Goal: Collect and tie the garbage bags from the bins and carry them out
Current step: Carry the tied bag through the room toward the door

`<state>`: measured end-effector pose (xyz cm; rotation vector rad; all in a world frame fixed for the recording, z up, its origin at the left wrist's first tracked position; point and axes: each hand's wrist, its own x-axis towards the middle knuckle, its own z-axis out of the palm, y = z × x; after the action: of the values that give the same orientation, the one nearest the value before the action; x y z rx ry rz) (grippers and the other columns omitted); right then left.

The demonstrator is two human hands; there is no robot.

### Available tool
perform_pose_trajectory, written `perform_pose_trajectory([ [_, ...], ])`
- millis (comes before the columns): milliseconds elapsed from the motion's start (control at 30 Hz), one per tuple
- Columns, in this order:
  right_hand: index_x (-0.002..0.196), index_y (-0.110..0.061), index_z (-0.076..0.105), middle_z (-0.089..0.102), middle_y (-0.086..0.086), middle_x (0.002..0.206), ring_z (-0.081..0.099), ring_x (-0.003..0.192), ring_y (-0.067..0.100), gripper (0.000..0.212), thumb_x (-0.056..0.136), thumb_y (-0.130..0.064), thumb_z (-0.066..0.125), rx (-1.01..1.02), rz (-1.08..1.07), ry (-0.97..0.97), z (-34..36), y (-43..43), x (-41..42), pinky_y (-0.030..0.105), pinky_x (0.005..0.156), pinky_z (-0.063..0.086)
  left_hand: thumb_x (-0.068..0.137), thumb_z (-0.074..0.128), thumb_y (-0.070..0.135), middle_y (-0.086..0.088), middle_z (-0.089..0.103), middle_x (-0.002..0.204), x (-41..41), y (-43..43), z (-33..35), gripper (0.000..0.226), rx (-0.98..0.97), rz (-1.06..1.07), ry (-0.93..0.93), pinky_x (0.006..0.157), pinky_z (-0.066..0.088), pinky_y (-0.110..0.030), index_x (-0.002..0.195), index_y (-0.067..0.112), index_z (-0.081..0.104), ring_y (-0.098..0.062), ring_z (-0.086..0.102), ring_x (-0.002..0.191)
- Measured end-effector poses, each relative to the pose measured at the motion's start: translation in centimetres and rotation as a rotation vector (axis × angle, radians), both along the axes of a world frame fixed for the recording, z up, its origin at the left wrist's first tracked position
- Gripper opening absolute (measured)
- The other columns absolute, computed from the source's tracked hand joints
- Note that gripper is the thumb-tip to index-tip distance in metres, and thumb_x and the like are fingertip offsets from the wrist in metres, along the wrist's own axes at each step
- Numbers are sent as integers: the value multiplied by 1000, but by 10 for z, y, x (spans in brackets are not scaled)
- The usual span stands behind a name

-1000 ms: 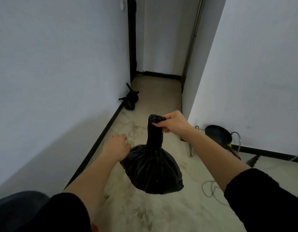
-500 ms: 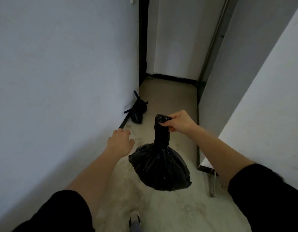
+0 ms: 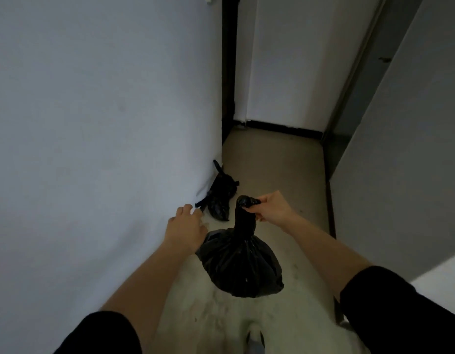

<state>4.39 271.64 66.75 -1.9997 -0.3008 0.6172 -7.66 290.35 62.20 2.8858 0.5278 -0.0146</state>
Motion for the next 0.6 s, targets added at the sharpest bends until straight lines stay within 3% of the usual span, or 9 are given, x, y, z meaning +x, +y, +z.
perform_pose_trajectory([
  [167, 79, 0, 69, 54, 2, 54, 47, 37, -3, 9, 82, -7, 74, 20, 152, 33, -37, 74, 105, 12, 43, 41, 96, 43, 27, -7, 35, 146, 104, 62, -24, 50, 16, 59, 19, 99, 37, -35, 144, 16, 33, -24, 35, 131],
  [333, 62, -15, 68, 62, -4, 54, 54, 44, 1, 21, 81, -10, 77, -47, 282, 118, -79, 132, 203, 16, 46, 46, 97, 43, 29, -10, 28, 152, 191, 109, -53, 53, 20, 164, 109, 107, 32, -38, 146, 16, 29, -26, 27, 138],
  [433, 73, -2, 73, 63, 4, 62, 56, 51, 7, 16, 80, -15, 78, -101, 311, 128, -104, 162, 249, 20, 53, 51, 98, 42, 28, -11, 19, 157, 233, 133, -65, 53, 59, 172, 140, 115, 20, -40, 147, 16, 28, -27, 16, 144],
  [500, 84, 7, 74, 66, 10, 69, 58, 56, 12, 27, 81, -19, 78, -130, 306, 141, -129, 184, 281, 23, 58, 51, 98, 42, 28, -10, 18, 158, 263, 153, -76, 53, 78, 160, 169, 118, 15, -41, 148, 17, 27, -26, 14, 146],
  [600, 83, 10, 71, 65, 13, 68, 60, 58, 17, 31, 82, -21, 75, -176, 331, 133, -168, 211, 316, 30, 64, 53, 99, 41, 29, -10, 15, 159, 292, 177, -98, 54, 100, 136, 221, 119, 10, -41, 149, 17, 24, -26, 12, 147],
])
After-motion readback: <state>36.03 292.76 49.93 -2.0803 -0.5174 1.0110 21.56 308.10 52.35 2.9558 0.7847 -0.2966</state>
